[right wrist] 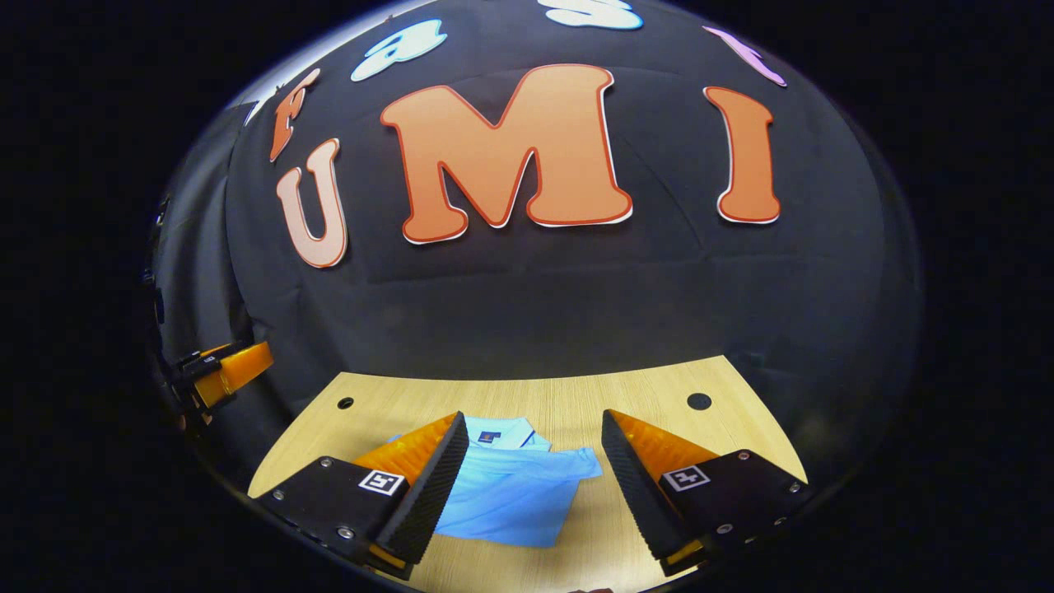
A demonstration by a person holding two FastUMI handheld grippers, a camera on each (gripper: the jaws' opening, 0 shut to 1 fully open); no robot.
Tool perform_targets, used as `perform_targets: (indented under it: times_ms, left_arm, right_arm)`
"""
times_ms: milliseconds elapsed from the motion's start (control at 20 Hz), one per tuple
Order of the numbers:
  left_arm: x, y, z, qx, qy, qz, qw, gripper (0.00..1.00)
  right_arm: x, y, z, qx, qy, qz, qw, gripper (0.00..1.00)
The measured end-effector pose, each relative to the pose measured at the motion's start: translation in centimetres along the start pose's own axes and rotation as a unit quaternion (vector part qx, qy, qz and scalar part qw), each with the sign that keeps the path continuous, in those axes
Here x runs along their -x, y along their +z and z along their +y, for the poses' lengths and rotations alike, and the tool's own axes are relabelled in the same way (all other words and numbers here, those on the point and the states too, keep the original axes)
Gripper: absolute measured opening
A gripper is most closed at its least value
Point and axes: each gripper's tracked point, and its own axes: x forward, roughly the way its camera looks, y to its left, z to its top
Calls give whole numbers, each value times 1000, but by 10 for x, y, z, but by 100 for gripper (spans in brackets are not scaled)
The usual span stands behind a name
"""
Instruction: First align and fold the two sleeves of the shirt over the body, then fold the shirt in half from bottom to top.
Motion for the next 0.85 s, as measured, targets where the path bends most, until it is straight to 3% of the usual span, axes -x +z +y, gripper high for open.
perform_targets:
  times_ms: [500, 850]
  left_arm:
    - [72, -5, 28, -27, 6, -20, 999, 100]
    - [99, -14, 22, -20, -21, -21, 999, 100]
  right_arm:
    - [84, -15, 2, -10, -37, -35, 999, 98]
    - [129, -19, 8, -10, -52, -58, 997, 98]
